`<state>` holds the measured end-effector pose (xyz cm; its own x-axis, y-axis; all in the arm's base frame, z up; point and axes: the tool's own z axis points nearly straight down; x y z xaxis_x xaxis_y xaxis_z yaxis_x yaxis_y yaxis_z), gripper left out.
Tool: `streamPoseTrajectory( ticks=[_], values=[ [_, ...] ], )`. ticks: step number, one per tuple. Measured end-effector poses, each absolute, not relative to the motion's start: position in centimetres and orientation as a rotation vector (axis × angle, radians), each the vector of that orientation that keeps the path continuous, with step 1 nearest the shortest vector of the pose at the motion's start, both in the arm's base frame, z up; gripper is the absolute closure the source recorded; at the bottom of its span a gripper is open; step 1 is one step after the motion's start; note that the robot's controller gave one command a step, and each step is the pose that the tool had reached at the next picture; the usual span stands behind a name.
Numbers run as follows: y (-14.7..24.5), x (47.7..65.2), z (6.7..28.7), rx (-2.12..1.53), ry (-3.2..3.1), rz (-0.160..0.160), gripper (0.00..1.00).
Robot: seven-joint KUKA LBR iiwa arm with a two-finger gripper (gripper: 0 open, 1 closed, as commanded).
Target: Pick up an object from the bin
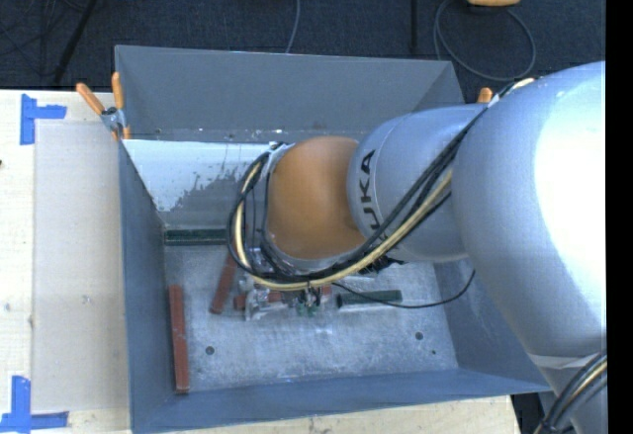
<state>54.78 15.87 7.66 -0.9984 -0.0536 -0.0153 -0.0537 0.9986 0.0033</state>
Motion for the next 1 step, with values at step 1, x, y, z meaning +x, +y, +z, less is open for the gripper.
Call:
streamPoseTrajectory(
  ticks=[1],
  values=[
    [16.73, 56.22, 25.87, -0.086, 3.131, 0.004, 1.00]
  ],
)
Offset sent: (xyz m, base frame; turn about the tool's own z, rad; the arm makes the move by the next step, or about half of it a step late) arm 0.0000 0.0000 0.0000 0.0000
